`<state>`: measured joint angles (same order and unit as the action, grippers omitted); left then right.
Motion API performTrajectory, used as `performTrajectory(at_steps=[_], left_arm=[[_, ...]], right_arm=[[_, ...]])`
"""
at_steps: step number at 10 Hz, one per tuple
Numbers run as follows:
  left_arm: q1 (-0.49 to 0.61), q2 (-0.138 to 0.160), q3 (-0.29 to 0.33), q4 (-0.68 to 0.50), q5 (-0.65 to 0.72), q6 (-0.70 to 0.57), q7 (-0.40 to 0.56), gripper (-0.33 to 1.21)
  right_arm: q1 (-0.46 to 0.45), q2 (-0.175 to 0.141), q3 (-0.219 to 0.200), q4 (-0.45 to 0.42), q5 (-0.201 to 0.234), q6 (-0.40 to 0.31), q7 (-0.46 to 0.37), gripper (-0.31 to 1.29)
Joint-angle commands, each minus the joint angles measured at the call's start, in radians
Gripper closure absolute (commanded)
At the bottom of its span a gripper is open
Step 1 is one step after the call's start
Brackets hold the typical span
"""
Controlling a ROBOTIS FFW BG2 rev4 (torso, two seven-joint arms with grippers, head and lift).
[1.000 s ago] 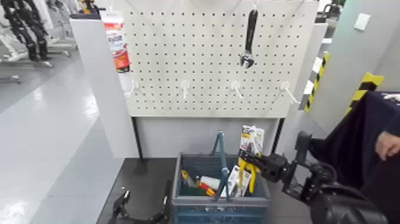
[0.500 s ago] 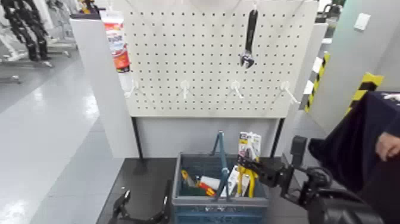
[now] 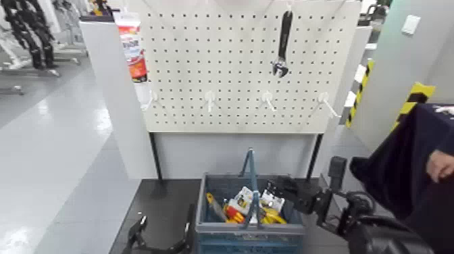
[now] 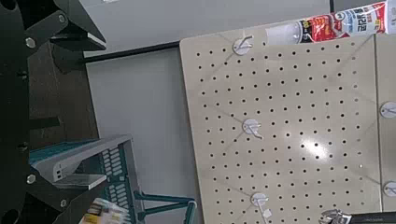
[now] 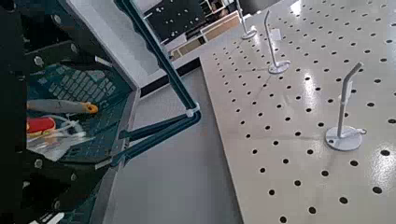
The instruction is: Put the yellow pliers into the crate.
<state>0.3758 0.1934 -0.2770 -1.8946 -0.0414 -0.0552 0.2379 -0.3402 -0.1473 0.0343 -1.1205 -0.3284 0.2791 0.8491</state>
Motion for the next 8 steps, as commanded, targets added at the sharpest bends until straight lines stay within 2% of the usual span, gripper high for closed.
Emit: performTrajectory(at_steps=[1,2,3,4,5,6,7,8], left_arm=[[0.000,0.000,0.002,0.000,0.002,0.000,0.000,0.28],[0.000,0.001,0.004,-0.001,0.003,0.000,0.001,0.28],[0.002,0.001,0.006,0.000,0.003,0.000,0.000,0.28],[0.002,0.001,0.007,0.000,0.003,0.000,0.001,0.28],[0.005,0.001,0.010,0.000,0.003,0.000,0.000,0.28],[0.008,0.000,0.010,-0.001,0.003,-0.002,0.001,0.28],[0.011,0.000,0.013,-0.001,0.003,-0.003,0.001,0.28],[0.015,0.000,0.018,-0.003,0.003,-0.003,0.003,0.28]], right_arm=[[0.013,0.006,-0.013,-0.033,-0.008,-0.021,-0.013,-0.02],[0.049,0.017,-0.033,-0.088,-0.006,-0.032,-0.064,-0.02],[0.092,0.032,-0.060,-0.156,0.014,-0.046,-0.104,-0.02],[0.152,0.046,-0.083,-0.256,0.054,-0.063,-0.156,-0.02],[0.242,0.064,-0.099,-0.366,0.061,-0.080,-0.239,-0.02],[0.316,0.081,-0.112,-0.441,0.063,-0.118,-0.275,-0.02],[0.400,0.094,-0.112,-0.521,0.080,-0.156,-0.346,-0.01],[0.463,0.112,-0.116,-0.558,0.097,-0.185,-0.364,-0.01]])
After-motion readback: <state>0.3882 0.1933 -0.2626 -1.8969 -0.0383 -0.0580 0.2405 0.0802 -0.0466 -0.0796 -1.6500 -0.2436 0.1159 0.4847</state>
